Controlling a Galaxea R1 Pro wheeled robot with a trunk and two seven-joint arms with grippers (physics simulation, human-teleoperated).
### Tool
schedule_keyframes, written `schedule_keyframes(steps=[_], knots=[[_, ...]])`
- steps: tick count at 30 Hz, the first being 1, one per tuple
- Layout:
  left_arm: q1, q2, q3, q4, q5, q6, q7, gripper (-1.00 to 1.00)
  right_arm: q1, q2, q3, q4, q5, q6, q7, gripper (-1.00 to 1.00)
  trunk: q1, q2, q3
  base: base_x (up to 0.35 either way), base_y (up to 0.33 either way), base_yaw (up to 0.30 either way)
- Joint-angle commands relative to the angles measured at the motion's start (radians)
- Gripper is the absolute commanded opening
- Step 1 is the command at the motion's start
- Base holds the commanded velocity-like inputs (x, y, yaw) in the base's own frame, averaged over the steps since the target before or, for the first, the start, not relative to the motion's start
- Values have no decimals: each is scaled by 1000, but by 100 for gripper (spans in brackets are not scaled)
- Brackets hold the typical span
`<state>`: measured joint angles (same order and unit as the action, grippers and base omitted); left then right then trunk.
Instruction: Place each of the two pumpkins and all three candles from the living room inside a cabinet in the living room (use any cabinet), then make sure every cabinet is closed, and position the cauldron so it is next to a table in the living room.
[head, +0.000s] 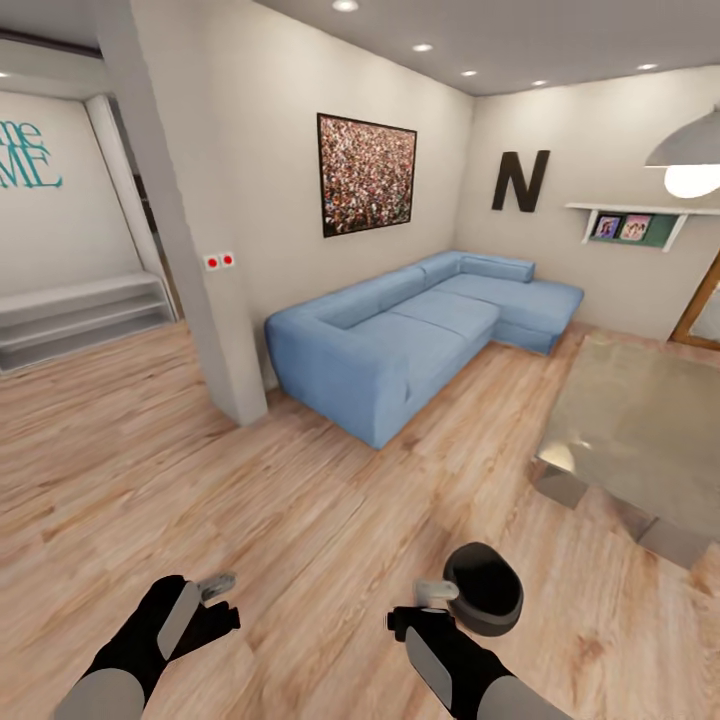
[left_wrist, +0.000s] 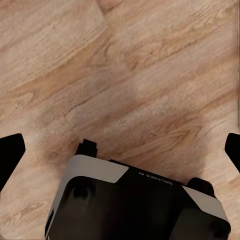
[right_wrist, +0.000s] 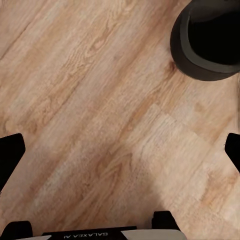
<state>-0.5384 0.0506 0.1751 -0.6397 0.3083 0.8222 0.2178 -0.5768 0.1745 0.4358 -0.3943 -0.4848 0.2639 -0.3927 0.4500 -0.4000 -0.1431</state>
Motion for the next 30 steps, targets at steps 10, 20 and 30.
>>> schedule_keyframes(steps=[10, 20, 30], knots=[[0, -1, 0, 0, 0, 0, 0, 100, 0, 0, 0, 0, -39, 0, 0, 100, 0, 0, 0, 38, 3, -292], [0, -1, 0, 0, 0, 0, 0, 100, 0, 0, -1, 0, -54, 0, 0, 100, 0, 0, 0, 0, 0, -292], [0, 0, 0, 0, 0, 0, 0, 100, 0, 0, -2, 0, -63, 0, 0, 100, 0, 0, -1, 0, 0, -292]])
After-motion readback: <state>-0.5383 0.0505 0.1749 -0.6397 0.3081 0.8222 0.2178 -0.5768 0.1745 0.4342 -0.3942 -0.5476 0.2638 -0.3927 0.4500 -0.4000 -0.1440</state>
